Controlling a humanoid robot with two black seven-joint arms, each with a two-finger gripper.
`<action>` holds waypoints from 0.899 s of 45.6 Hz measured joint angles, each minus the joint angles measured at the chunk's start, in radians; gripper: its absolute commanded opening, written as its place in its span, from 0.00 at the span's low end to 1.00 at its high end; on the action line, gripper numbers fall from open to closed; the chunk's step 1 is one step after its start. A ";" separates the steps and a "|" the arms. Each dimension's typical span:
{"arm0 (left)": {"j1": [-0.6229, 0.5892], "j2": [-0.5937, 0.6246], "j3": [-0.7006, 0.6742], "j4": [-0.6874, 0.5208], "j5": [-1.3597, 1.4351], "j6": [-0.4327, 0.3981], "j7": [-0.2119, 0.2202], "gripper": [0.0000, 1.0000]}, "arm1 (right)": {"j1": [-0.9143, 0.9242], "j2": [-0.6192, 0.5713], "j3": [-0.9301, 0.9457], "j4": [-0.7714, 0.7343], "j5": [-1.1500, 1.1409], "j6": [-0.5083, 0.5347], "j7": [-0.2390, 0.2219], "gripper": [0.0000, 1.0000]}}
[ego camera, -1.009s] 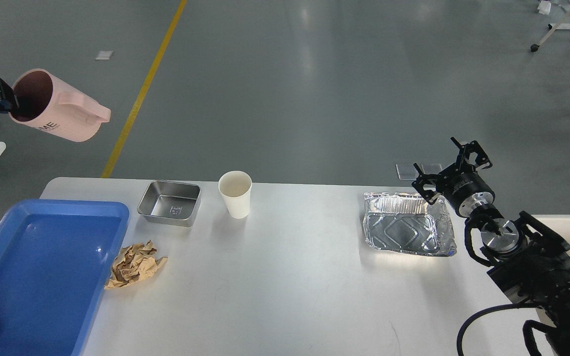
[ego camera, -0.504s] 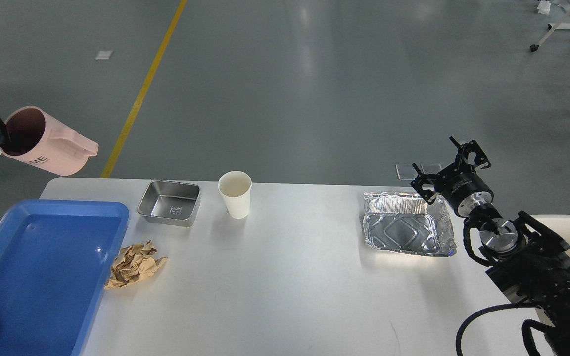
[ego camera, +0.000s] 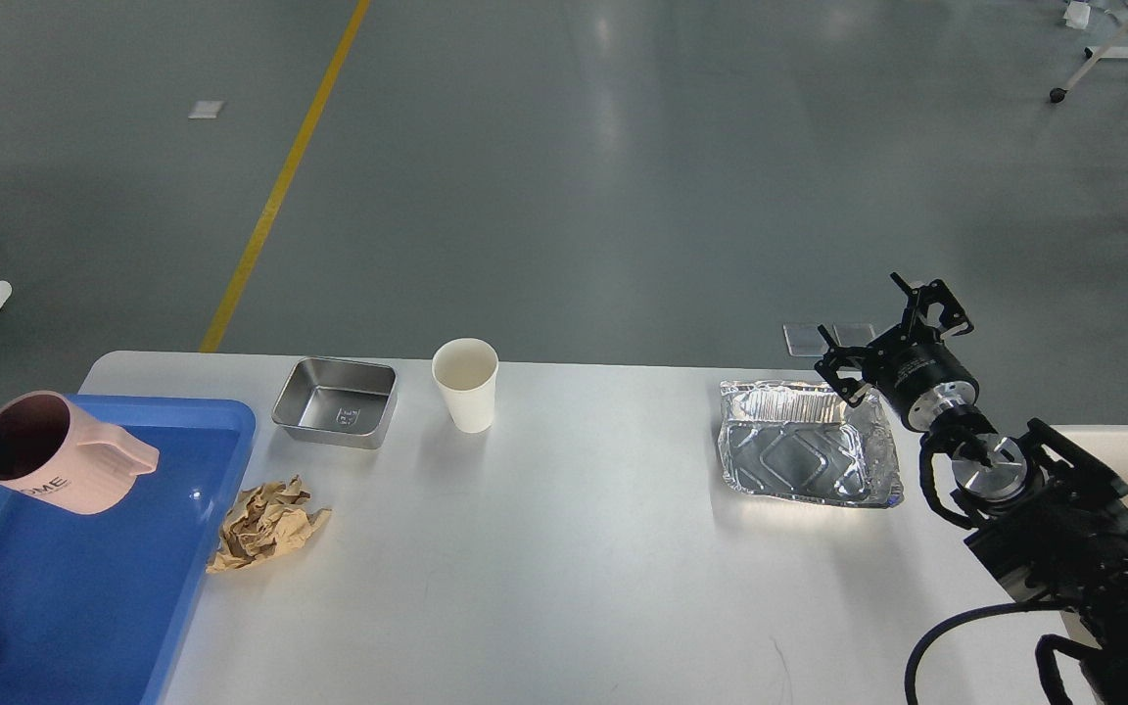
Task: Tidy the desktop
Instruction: 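Lower the pink mug into the blue bin and release it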
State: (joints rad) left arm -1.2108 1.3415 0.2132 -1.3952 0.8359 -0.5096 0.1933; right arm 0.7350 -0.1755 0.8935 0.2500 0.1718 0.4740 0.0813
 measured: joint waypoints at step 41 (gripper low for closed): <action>0.404 -0.092 -0.002 0.034 0.031 0.253 -0.010 0.02 | 0.000 -0.002 -0.022 -0.003 0.000 0.000 0.001 1.00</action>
State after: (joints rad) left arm -0.8068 1.2498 0.2113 -1.3615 0.8667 -0.2569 0.1835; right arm 0.7348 -0.1772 0.8713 0.2471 0.1718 0.4740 0.0823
